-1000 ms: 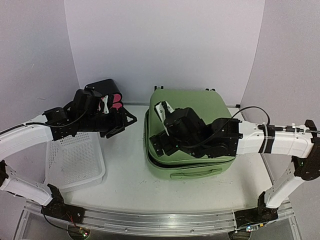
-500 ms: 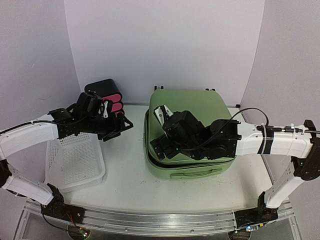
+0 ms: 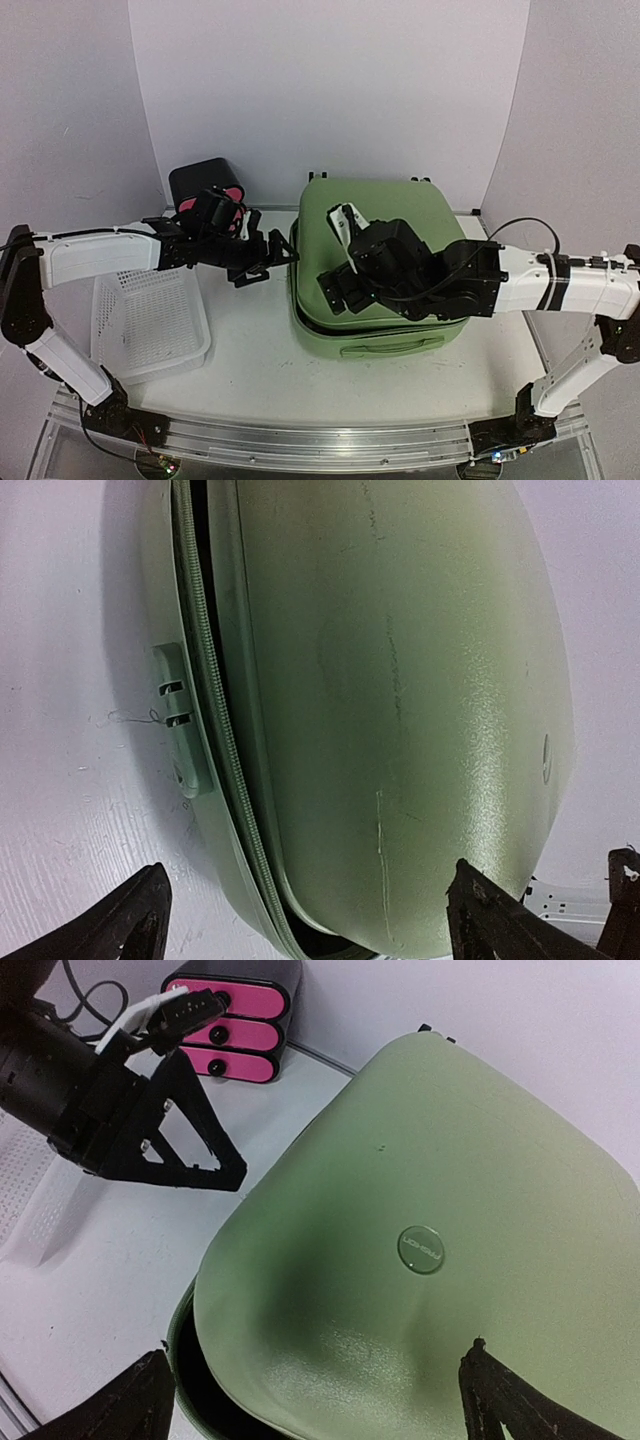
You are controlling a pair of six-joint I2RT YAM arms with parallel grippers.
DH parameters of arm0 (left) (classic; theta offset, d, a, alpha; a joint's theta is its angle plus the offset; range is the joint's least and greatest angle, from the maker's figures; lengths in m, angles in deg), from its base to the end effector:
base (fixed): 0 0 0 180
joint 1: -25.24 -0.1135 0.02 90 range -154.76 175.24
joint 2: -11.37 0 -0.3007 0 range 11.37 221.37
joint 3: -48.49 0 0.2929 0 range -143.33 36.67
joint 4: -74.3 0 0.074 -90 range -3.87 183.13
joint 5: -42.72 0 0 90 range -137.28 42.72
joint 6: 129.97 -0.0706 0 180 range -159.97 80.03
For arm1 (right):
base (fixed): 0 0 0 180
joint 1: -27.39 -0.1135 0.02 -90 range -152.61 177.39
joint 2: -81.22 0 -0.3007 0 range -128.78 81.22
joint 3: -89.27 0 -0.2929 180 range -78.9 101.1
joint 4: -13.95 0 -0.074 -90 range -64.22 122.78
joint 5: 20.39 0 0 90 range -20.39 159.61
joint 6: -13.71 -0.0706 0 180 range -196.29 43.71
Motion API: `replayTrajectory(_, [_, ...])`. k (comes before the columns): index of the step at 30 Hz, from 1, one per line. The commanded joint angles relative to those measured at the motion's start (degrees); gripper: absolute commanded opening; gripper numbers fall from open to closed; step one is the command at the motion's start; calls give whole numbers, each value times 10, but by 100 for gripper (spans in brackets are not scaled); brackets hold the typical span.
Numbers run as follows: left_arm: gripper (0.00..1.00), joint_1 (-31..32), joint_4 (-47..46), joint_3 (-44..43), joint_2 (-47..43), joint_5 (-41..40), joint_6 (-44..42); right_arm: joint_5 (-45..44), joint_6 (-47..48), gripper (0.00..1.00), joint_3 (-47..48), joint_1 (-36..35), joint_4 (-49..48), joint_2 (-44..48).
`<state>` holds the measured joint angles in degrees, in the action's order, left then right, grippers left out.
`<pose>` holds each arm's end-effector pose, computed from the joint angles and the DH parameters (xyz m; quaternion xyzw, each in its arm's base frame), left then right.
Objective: Open, take out, and arrange the luggage
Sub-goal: Open the luggage at the center of the board.
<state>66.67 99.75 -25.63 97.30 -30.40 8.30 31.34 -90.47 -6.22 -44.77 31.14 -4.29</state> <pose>0.2849 -0.2787 0.2678 0.0122 0.8886 -0.4031 0.2187 0.1679 0.3791 0.3678 -0.2027 0.7625 0.1854 0.5857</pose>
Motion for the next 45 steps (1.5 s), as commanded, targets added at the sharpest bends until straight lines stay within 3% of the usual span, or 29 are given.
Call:
replayTrajectory(1, [97, -1, -39, -35, 16, 18, 16, -37, 6, 98, -16, -1, -13, 46])
replayTrajectory(5, [92, -1, -39, -43, 34, 19, 23, -41, 4, 98, -31, -1, -20, 67])
replayTrajectory(6, [88, -1, -39, -45, 39, 20, 22, -43, 3, 98, -34, -1, -21, 71])
replayTrajectory(8, [65, -1, -38, -51, 47, 24, 13, -46, 3, 98, -38, -1, -23, 75])
replayTrajectory(11, [51, -1, -38, -55, 52, 17, 11, -48, 3, 98, -41, -1, -24, 78])
replayTrajectory(17, [51, -1, -37, -67, 60, 0, 3, -46, 1, 98, -45, -1, -24, 85])
replayTrajectory(20, [45, -1, -33, -74, 55, -11, -8, -45, -1, 98, -47, -1, -25, 90])
replayTrajectory(23, [24, -1, -2, -88, 41, -45, -29, -45, -2, 98, -48, -1, -25, 93])
replayTrajectory(25, [4, -1, 10, -92, 30, -63, -39, -47, -3, 98, -48, -1, -25, 94])
replayTrajectory(26, [0, -1, 13, -92, 26, -69, -40, -47, -3, 98, -47, -1, -25, 93])
replayTrajectory(37, [0, 2, 122, -191, 104, -66, -28, -61, -6, 98, -42, -1, -25, 91])
replayTrajectory(45, [0, 11, 135, -244, 158, -63, -26, -63, -10, 98, -54, -1, -26, 105])
